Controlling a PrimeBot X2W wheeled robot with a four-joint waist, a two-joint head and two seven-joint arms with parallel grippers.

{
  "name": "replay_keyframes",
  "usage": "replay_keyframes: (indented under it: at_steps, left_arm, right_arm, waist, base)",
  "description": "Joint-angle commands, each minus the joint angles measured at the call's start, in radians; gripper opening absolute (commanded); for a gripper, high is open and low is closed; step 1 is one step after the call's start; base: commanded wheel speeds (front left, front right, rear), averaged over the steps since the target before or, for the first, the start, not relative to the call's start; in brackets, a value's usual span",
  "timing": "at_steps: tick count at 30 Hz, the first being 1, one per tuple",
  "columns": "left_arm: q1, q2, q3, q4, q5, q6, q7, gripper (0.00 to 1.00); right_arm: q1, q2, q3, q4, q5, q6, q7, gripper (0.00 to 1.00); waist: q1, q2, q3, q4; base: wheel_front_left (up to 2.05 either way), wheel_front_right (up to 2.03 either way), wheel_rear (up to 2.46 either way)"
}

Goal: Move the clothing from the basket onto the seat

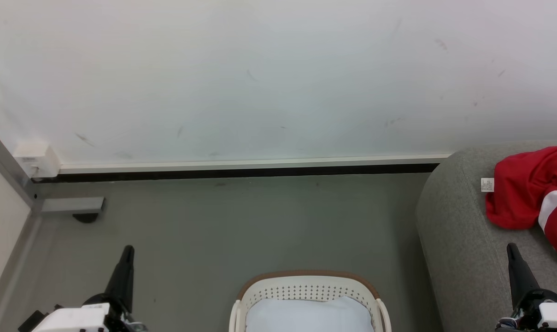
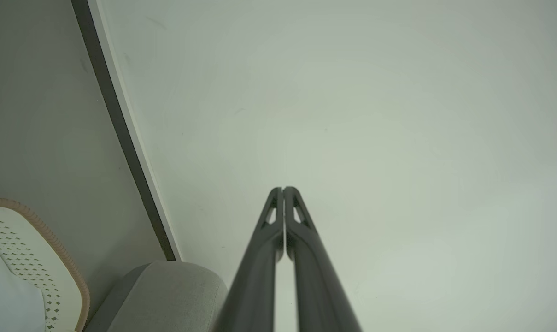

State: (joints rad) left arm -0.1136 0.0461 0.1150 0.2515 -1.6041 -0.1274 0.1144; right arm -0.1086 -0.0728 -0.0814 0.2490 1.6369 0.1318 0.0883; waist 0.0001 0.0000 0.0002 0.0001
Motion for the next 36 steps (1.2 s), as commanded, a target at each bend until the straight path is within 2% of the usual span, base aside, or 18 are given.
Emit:
replay_keyframes:
  at_steps: [1,36]
  left_arm:
    - [-0.007,0.008,0.003,0.001,-0.013,-0.006,0.005,0.00]
    - [-0.007,0.008,0.003,0.002,-0.013,-0.006,0.005,0.00]
  right_arm:
    - [-0.009,-0.002,-0.005,0.002,0.005,-0.002,0.004,0.00]
    - [-0.009,0.001,-0.009,0.002,-0.002,-0.002,0.008,0.00]
  waist:
    - [-0.0001,0.0000,0.000,0.000]
    - [-0.0001,0.0000,0.000,0.000]
  base:
    - [0.00,0.00,0.00]
    - [0.00,0.00,0.00]
